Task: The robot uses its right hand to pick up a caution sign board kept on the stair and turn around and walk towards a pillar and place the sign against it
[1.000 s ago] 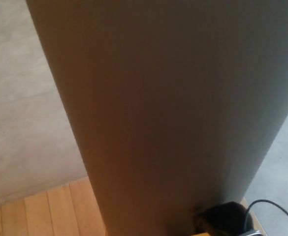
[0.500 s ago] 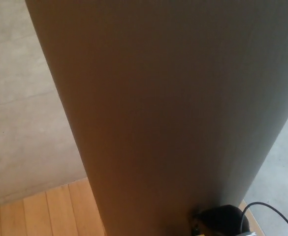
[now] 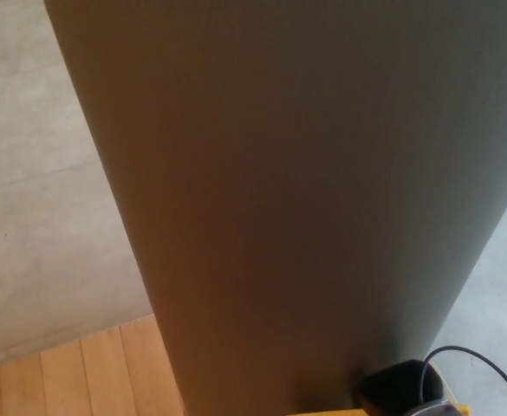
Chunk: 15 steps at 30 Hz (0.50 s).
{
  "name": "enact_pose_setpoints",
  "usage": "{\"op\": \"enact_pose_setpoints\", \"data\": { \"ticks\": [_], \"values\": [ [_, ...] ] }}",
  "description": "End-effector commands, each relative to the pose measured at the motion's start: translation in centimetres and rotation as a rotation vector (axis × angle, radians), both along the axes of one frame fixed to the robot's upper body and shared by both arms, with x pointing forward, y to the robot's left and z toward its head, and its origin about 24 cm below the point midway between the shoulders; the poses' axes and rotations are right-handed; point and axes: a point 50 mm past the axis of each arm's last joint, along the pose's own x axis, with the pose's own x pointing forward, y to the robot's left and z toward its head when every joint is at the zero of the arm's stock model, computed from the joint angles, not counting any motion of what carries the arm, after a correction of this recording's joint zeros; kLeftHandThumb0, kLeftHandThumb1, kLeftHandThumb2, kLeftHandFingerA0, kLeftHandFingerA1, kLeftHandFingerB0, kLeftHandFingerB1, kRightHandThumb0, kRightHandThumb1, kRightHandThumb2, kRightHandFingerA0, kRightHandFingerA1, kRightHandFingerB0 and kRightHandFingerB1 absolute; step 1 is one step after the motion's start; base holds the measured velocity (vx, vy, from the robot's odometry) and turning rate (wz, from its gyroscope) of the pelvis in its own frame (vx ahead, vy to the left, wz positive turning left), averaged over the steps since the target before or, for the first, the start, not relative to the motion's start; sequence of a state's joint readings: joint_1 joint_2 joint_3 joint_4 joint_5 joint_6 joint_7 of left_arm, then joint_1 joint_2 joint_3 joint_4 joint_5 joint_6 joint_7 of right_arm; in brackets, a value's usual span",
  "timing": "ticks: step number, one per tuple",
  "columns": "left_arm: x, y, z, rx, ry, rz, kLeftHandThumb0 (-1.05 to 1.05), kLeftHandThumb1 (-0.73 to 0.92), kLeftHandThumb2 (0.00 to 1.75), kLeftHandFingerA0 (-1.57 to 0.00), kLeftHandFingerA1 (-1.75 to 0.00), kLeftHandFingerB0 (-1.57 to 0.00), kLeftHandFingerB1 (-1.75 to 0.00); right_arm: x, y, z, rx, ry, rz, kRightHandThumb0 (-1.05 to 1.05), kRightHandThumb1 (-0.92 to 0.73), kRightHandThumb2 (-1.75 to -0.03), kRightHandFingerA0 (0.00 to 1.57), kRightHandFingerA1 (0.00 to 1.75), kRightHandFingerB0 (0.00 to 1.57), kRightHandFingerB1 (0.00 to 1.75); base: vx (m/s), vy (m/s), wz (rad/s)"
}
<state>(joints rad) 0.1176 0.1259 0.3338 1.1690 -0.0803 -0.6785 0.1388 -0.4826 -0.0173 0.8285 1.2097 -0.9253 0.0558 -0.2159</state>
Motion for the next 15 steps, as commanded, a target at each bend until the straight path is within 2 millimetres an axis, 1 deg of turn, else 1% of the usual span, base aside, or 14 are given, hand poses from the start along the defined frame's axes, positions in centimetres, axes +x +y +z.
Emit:
{"op": "enact_pose_setpoints", "data": {
  "ticks": [1,2,3,5,6,7,8,9,10,12,14,15],
  "values": [
    [0.3,0.5,1.1,0.048,-0.098,-0.015,-0.03,0.51,1.13,-1.43,-1.29,-1.26,-1.19,0.0,0.4,-0.2,0.008,0.122,-0.088,-0.30,-0.71,-0.65,0.03,0.49,0.05,0.30,0.00,0.000,0.00],
    [0.4,0.6,1.2,0.050,-0.110,-0.019,-0.02,0.52,1.14,-1.46,-1.31,-1.28,-1.20,0.1,0.7,-0.1,-0.027,0.126,-0.075,-0.36,-0.54,-0.88,0.00,0.23,0.00,0.30,0.00,0.000,0.00],
    [0.5,0.7,1.3,0.055,-0.111,-0.017,-0.03,0.48,1.13,-1.47,-1.29,-1.26,-1.20,0.2,1.0,0.0,-0.043,0.115,-0.046,-0.58,-0.56,-0.76,0.00,0.00,0.00,0.13,0.00,0.000,0.00],
    [0.6,0.7,1.4,0.060,-0.112,-0.017,-0.03,0.48,1.13,-1.47,-1.29,-1.26,-1.20,0.3,1.2,0.0,-0.048,0.111,-0.035,-0.58,-0.56,-0.76,0.00,0.00,0.00,0.13,0.00,0.000,0.00],
    [0.5,0.7,1.4,0.065,-0.109,-0.023,-0.07,0.50,1.14,-1.48,-1.28,-1.27,-1.22,0.3,1.4,0.2,-0.034,0.098,-0.024,-0.67,-0.59,-0.70,0.00,0.00,0.00,0.08,0.00,0.000,0.00],
    [0.4,0.7,1.3,0.070,-0.093,-0.025,-0.09,0.51,1.11,-1.46,-1.27,-1.21,-1.19,0.3,1.6,0.3,-0.044,0.078,0.002,-0.73,-0.60,-0.70,0.00,0.00,0.00,0.02,0.00,0.000,0.00],
    [0.3,0.8,1.2,0.073,-0.076,-0.025,-0.09,0.51,1.11,-1.46,-1.27,-1.21,-1.19,0.4,1.7,0.4,-0.064,0.059,0.029,-0.73,-0.60,-0.70,0.00,0.00,0.00,0.02,0.00,0.000,0.00],
    [0.2,0.9,1.1,0.074,-0.074,-0.016,-0.06,0.50,1.12,-1.43,-1.28,-1.25,-1.19,0.5,2.0,0.6,-0.066,0.038,0.057,-0.71,-0.60,-0.70,0.00,0.00,0.00,0.02,0.00,0.000,0.00],
    [0.1,0.9,1.1,0.074,-0.066,-0.016,-0.08,0.53,1.11,-1.46,-1.30,-1.27,-1.20,0.6,2.1,0.8,-0.048,0.007,0.075,-0.94,-0.48,-0.74,0.00,0.22,0.00,0.07,0.00,0.000,0.00],
    [0.0,0.9,1.1,0.080,-0.055,-0.020,-0.10,0.51,1.10,-1.44,-1.29,-1.27,-1.20,0.6,2.2,1.0,-0.048,-0.043,0.108,-0.97,-0.51,-0.75,0.00,0.19,0.00,0.05,0.00,0.000,0.00],
    [-0.2,0.8,1.0,0.081,-0.050,-0.029,-0.10,0.53,1.08,-1.49,-1.26,-1.25,-1.20,0.8,2.1,1.3,-0.052,-0.051,0.126,-0.98,-0.51,-0.76,0.00,0.17,0.00,0.00,0.00,0.000,0.00],
    [-0.3,0.6,0.9,0.083,-0.049,-0.033,-0.12,0.57,1.02,-1.53,-1.18,-1.27,-1.23,1.0,2.1,1.6,-0.064,-0.062,0.144,-0.97,-0.52,-0.76,0.00,0.18,0.00,0.00,0.00,0.000,0.00]
  ]
}}
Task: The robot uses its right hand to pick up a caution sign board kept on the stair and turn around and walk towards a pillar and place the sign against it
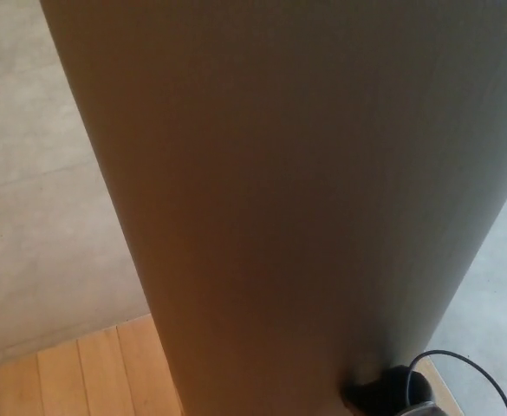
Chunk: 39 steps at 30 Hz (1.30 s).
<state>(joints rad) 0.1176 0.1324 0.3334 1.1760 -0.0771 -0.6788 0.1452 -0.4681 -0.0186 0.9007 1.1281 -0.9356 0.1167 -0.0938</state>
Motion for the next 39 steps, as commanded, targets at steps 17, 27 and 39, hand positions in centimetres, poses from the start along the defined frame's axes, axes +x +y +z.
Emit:
{"op": "enact_pose_setpoints", "data": {
  "ticks": [17,27,39],
  "values": [
    [-1.0,0.0,0.8,0.066,-0.064,-0.078,-0.06,0.55,1.03,-1.51,-1.12,-1.25,-1.18,2.6,-3.1,3.7,0.006,-0.271,0.202,-0.84,-0.46,-0.76,0.00,0.12,0.00,0.12,0.00,0.000,0.00],
    [-1.3,0.1,0.9,0.088,-0.057,-0.109,-0.05,0.52,1.12,-1.44,-1.26,-1.26,-1.18,1.7,-5.7,8.3,0.149,-0.320,0.379,-0.70,-0.66,-0.60,0.00,0.00,0.00,0.37,0.00,0.000,0.00],
    [-1.8,0.1,0.5,0.050,-0.027,-0.073,-0.06,0.51,1.08,-1.43,-1.26,-1.21,-1.14,-3.8,-13.0,19.4,0.200,-0.230,0.177,-0.38,-0.41,-0.99,0.00,0.51,0.00,0.51,0.00,0.000,0.00]
  ]
}}
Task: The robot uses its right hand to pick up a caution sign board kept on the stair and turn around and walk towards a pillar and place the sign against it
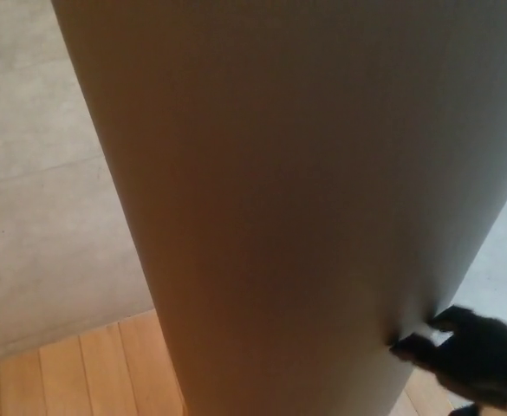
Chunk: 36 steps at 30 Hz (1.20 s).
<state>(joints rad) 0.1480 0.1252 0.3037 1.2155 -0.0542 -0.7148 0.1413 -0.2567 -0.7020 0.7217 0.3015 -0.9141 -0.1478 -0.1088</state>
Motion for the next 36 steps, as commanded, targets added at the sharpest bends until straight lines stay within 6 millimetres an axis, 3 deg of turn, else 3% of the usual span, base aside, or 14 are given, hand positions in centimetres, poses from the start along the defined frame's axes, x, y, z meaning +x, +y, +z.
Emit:
{"op": "enact_pose_setpoints", "data": {
  "ticks": [1,4,5,11,12,14,17,18,19,26,32,33,34,36],
  "values": [
    [-0.3,0.7,1.0,0.051,-0.071,-0.035,-0.05,0.50,1.08,-1.40,-1.24,-1.20,-1.13,-4.6,-4.0,9.0,0.084,0.091,-0.063,-0.38,-0.40,-0.99,0.00,0.51,0.00,0.51,0.00,0.000,0.00],
    [-0.2,0.6,1.0,0.048,-0.076,-0.035,-0.06,0.50,1.09,-1.41,-1.25,-1.23,-1.15,-5.8,-4.1,8.0,0.107,0.121,-0.092,-0.38,-0.40,-0.99,0.00,0.51,0.00,0.51,0.00,0.000,0.00],
    [-0.2,0.4,1.0,0.049,-0.080,-0.042,-0.06,0.53,1.12,-1.43,-1.27,-1.27,-1.18,-6.1,-4.2,7.7,0.127,0.126,-0.099,-0.67,-0.63,-0.59,0.13,0.39,0.13,0.33,0.00,0.000,0.00],
    [-0.2,0.3,0.9,0.052,-0.076,-0.056,-0.05,0.54,1.11,-1.42,-1.25,-1.24,-1.17,-7.8,-3.5,5.6,0.184,0.195,-0.154,-0.66,-0.65,-0.60,0.16,0.40,0.15,0.34,0.00,0.000,0.00],
    [-0.3,0.4,1.0,0.049,-0.084,-0.050,-0.04,0.50,1.10,-1.41,-1.25,-1.22,-1.15,-8.0,-3.1,5.2,0.184,0.211,-0.146,-0.71,-0.51,-0.86,0.12,0.49,0.10,0.46,0.00,0.000,0.00],
    [-0.3,0.5,1.1,0.056,-0.092,-0.045,-0.04,0.52,1.12,-1.42,-1.26,-1.26,-1.18,-8.1,-2.8,5.0,0.186,0.228,-0.139,-0.73,-0.51,-0.89,0.14,0.51,0.10,0.47,0.00,0.000,0.00],
    [-0.4,0.5,1.2,0.059,-0.101,-0.044,-0.04,0.52,1.13,-1.42,-1.27,-1.27,-1.18,-8.2,-2.7,4.9,0.187,0.249,-0.146,-0.73,-0.52,-0.88,0.13,0.51,0.11,0.47,0.00,0.000,0.00],
    [-0.6,0.5,1.2,0.074,-0.095,-0.048,-0.05,0.51,1.12,-1.41,-1.26,-1.26,-1.18,-8.3,-2.6,4.8,0.187,0.253,-0.144,-0.71,-0.66,-0.59,0.18,0.44,0.16,0.38,0.00,0.000,0.00],
    [-0.7,0.5,1.1,0.064,-0.084,-0.041,-0.05,0.50,1.09,-1.41,-1.25,-1.24,-1.16,-8.3,-2.4,4.7,0.177,0.264,-0.147,-0.72,-0.51,-0.88,0.15,0.50,0.12,0.47,0.00,0.000,0.00],
    [-1.0,0.3,0.8,0.048,-0.058,-0.042,-0.07,0.54,1.09,-1.40,-1.24,-1.25,-1.17,-8.6,-2.4,4.4,0.165,0.301,-0.171,-0.71,-0.51,-0.89,0.19,0.52,0.11,0.47,0.00,0.000,0.00],
    [-1.2,-0.1,0.7,0.044,-0.066,-0.049,-0.09,0.53,1.08,-1.48,-1.19,-1.28,-1.19,-9.7,-3.2,3.1,0.226,0.341,-0.255,-0.69,-0.49,-0.88,0.26,0.55,0.16,0.48,0.00,0.000,0.00],
    [-1.2,-0.1,0.8,0.054,-0.064,-0.052,-0.05,0.52,1.14,-1.41,-1.26,-1.29,-1.20,-9.9,-3.3,2.8,0.236,0.344,-0.267,-0.66,-0.65,-0.60,0.31,0.46,0.21,0.36,0.00,0.000,0.00],
    [-1.3,-0.1,0.8,0.053,-0.067,-0.051,-0.04,0.51,1.14,-1.41,-1.26,-1.28,-1.19,-10.0,-3.3,2.6,0.253,0.347,-0.280,-0.71,-0.50,-0.87,0.30,0.55,0.17,0.47,0.00,0.000,0.00],
    [-1.4,0.0,0.8,0.049,-0.072,-0.049,-0.04,0.51,1.14,-1.41,-1.26,-1.28,-1.19,-10.2,-3.3,2.4,0.276,0.350,-0.298,-0.71,-0.50,-0.87,0.30,0.55,0.17,0.47,0.00,0.000,0.00]
  ]
}}
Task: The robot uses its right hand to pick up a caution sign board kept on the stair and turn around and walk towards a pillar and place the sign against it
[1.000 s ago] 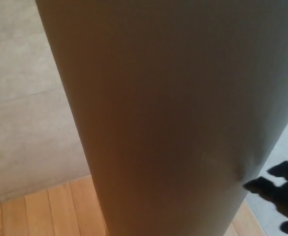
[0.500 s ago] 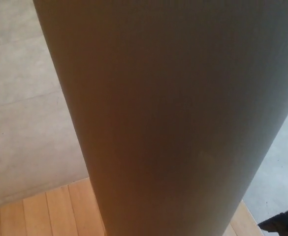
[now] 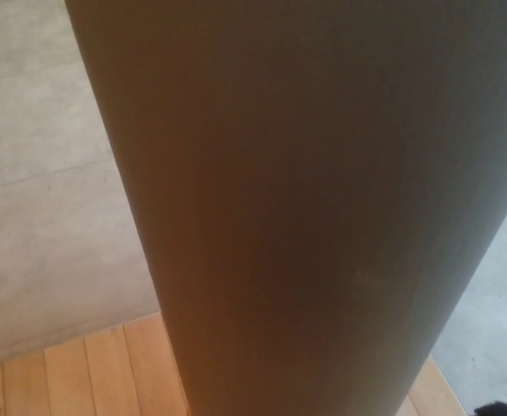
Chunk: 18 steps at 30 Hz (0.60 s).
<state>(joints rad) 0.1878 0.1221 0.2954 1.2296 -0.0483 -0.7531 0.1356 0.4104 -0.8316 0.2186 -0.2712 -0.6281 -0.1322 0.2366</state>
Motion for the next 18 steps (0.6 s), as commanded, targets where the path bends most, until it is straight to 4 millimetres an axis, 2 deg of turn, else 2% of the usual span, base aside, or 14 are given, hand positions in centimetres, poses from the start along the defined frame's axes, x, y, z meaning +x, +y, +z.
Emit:
{"op": "enact_pose_setpoints", "data": {
  "ticks": [1,2,3,4,5,6,7,8,11,12,13,16,17,18],
  "values": [
    [0.2,0.2,1.0,0.046,-0.093,-0.036,-0.04,0.51,1.14,-1.41,-1.26,-1.28,-1.19,-0.7,-0.5,-0.7,0.050,0.034,-0.073,-0.71,-0.50,-0.87,0.30,0.55,0.17,0.47,0.00,0.000,0.00],
    [0.2,0.2,1.0,0.046,-0.093,-0.036,-0.04,0.51,1.14,-1.41,-1.26,-1.28,-1.19,-0.7,-0.5,-0.7,0.051,0.034,-0.073,-0.71,-0.50,-0.87,0.30,0.55,0.17,0.47,0.00,0.000,0.00],
    [0.1,0.3,1.0,0.047,-0.090,-0.032,-0.04,0.52,1.15,-1.42,-1.26,-1.28,-1.19,-1.2,-0.6,-1.4,0.146,0.025,-0.181,-0.58,-0.60,-0.58,0.49,0.51,0.31,0.41,0.00,0.000,0.00],
    [0.0,0.3,1.0,0.048,-0.085,-0.027,-0.04,0.52,1.15,-1.42,-1.26,-1.28,-1.19,-2.1,-0.9,-2.3,0.256,0.015,-0.323,-0.58,-0.60,-0.58,0.49,0.51,0.31,0.41,0.00,0.000,0.00],
    [0.1,0.0,0.9,0.037,-0.091,-0.021,-0.03,0.51,1.16,-1.43,-1.27,-1.26,-1.19,-3.3,-1.4,-3.3,0.394,-0.054,-0.518,-0.54,-0.61,-0.59,0.59,0.50,0.36,0.41,0.00,0.000,0.00],
    [0.1,-0.1,0.6,0.029,-0.069,-0.016,0.00,0.53,1.16,-1.41,-1.25,-1.26,-1.18,-4.4,-1.7,-4.1,0.491,-0.096,-0.665,-0.47,-0.63,-0.60,0.63,0.50,0.39,0.39,0.00,0.000,0.00],
    [0.1,-0.2,0.5,0.026,-0.059,-0.014,0.00,0.53,1.16,-1.41,-1.25,-1.26,-1.18,-4.9,-1.8,-4.4,0.526,-0.113,-0.723,-0.47,-0.63,-0.60,0.63,0.50,0.39,0.39,0.00,0.000,0.00],
    [0.2,-0.5,0.3,0.012,-0.055,-0.010,0.02,0.48,1.19,-1.49,-1.18,-1.27,-1.15,-5.8,-2.0,-5.5,0.534,-0.132,-0.804,-0.45,-0.66,-0.60,0.64,0.53,0.40,0.41,0.00,0.000,0.00],
    [0.2,-0.5,0.2,0.010,-0.054,-0.009,0.02,0.48,1.19,-1.49,-1.18,-1.27,-1.15,-5.9,-2.0,-5.6,0.540,-0.141,-0.818,-0.45,-0.66,-0.60,0.64,0.53,0.40,0.41,0.00,0.000,0.00],
    [0.2,-0.5,0.3,0.010,-0.057,-0.022,-0.02,0.49,1.17,-1.44,-1.26,-1.28,-1.17,-6.3,-2.2,-6.1,0.541,-0.125,-0.829,-0.47,-0.51,-0.88,0.58,0.66,0.34,0.54,0.00,0.000,0.00],
    [0.3,-0.5,0.4,0.009,-0.060,-0.038,-0.02,0.49,1.17,-1.44,-1.26,-1.28,-1.17,-6.7,-2.3,-6.7,0.540,-0.103,-0.843,-0.47,-0.51,-0.88,0.58,0.66,0.34,0.54,0.00,0.000,0.00],
    [0.4,-0.5,0.5,0.019,-0.067,-0.046,-0.03,0.51,1.17,-1.42,-1.25,-1.29,-1.18,-6.8,-2.6,-6.7,0.546,-0.108,-0.851,-0.46,-0.51,-0.87,0.57,0.65,0.34,0.54,0.00,0.000,0.00],
    [0.4,-0.4,0.5,0.021,-0.064,-0.044,0.00,0.52,1.18,-1.42,-1.26,-1.29,-1.19,-6.6,-2.9,-6.6,0.548,-0.121,-0.862,-0.42,-0.66,-0.60,0.63,0.59,0.42,0.43,0.00,0.000,0.00],
    [0.4,-0.2,0.5,0.024,-0.059,-0.042,0.00,0.52,1.18,-1.42,-1.26,-1.29,-1.19,-6.3,-3.3,-6.3,0.552,-0.139,-0.877,-0.42,-0.66,-0.60,0.63,0.59,0.42,0.43,0.00,0.000,0.00]
  ]
}}
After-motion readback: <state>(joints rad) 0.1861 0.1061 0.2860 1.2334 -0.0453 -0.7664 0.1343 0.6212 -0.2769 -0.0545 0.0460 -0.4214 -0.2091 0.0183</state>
